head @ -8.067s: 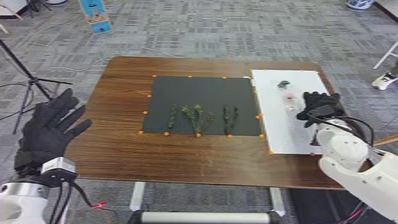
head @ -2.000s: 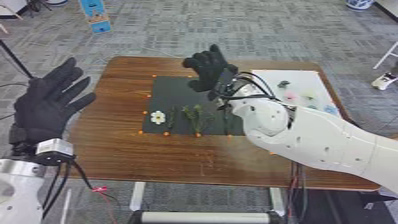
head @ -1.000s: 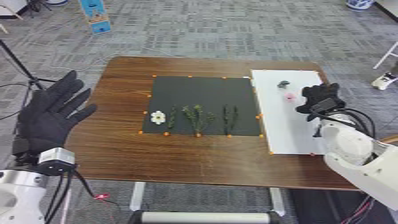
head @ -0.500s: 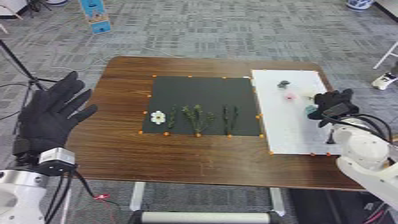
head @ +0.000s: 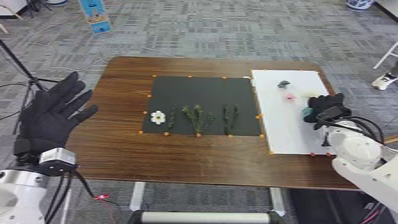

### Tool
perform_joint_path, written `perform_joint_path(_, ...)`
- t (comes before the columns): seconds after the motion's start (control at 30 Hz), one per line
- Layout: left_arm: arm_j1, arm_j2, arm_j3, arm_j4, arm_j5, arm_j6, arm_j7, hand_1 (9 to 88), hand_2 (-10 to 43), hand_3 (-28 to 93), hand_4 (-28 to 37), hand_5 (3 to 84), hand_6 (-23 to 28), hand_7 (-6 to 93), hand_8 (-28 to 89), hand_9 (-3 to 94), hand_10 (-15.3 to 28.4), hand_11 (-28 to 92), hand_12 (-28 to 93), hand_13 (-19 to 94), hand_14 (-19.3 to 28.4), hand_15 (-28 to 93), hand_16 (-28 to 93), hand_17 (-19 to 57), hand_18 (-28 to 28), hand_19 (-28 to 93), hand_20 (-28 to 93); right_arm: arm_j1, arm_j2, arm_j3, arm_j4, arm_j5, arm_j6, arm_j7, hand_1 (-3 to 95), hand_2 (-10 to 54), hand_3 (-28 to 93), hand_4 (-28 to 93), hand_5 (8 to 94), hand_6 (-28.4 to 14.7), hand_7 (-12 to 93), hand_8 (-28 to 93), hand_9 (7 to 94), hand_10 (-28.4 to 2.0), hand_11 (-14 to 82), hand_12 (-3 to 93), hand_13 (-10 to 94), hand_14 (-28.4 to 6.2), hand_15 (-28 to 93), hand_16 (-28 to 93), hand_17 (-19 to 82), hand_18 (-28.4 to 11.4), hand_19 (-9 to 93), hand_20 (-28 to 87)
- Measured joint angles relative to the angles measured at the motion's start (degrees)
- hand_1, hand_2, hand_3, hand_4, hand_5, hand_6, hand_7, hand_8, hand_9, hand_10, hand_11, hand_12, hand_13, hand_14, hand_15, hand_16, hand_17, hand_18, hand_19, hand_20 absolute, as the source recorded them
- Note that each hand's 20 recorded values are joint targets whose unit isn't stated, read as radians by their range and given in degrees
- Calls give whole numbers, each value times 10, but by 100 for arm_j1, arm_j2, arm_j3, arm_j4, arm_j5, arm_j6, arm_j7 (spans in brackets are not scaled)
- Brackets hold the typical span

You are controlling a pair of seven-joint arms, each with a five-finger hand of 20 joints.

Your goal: Arrange flowers

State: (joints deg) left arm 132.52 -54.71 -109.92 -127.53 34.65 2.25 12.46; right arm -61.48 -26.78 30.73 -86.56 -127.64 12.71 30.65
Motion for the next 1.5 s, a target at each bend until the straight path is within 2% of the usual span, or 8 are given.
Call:
perform_joint_path(0.07,3,0,-1,0,0,1,0,231,-79,638,-283,270,22,157,-86,224,97,125,161,182,129,109,57,-114,221,392,88,38,-20,-92,40,-21,216,-17,427,-95,803,-282,555,37,511,29,686,-67,290,445,532,-69,733,354,204,-192,761,556)
perform_joint_path(0.13,8,0,-7,-1,0,4,0,231,-79,638,-283,270,22,157,-86,224,97,125,160,181,129,109,56,-114,221,392,88,65,-37,-186,83,-27,511,-52,457,-95,809,-282,584,35,540,48,714,-58,309,494,551,-57,716,414,215,-191,763,554)
perform_joint_path(0.37,83,-3,-99,-22,0,32,14,230,-76,638,-283,272,23,157,-86,225,98,127,161,184,130,113,56,-114,222,393,90,77,-84,-237,156,-11,899,-223,495,-95,807,-283,676,40,523,39,789,-45,312,512,620,-52,716,435,244,-195,773,557)
perform_joint_path(0.6,117,-3,-147,-42,-3,112,46,223,-84,652,-283,276,23,154,-85,228,99,127,159,188,130,114,53,-111,223,394,90,-28,-187,4,134,35,858,-382,485,-95,831,-283,693,34,504,53,807,-47,291,527,627,-55,714,445,248,-199,777,561)
perform_joint_path(0.77,173,-34,-259,-67,30,86,58,220,-92,660,-283,276,23,153,-85,228,98,126,159,187,130,110,52,-111,222,392,88,61,-192,-49,-58,23,1002,-397,484,-95,832,-283,695,33,500,57,808,-49,288,531,627,-56,715,448,248,-199,778,562)
perform_joint_path(1.03,167,-45,-266,-62,48,64,61,223,-91,655,-283,274,23,153,-84,225,97,123,160,184,130,106,55,-112,222,390,88,1402,-525,-1298,-66,329,1458,-961,485,-95,833,-283,699,33,495,57,810,-49,284,531,628,-56,715,446,248,-199,778,564)
perform_joint_path(1.27,65,0,-191,-48,50,64,61,222,-93,658,-283,274,23,154,-84,225,98,123,161,184,130,108,56,-112,222,390,89,2754,-1658,-2541,738,599,1466,-1465,483,-95,835,-283,701,33,493,56,812,-49,284,531,628,-56,716,447,248,-199,778,564)
perform_joint_path(1.5,26,100,-154,-45,54,66,58,225,-92,653,-283,276,23,154,-84,227,98,123,161,185,131,106,56,-111,223,390,88,3726,-2648,-3623,872,804,1464,-1560,485,-95,830,-283,704,35,492,54,815,-48,280,529,630,-54,715,446,251,-199,779,564)
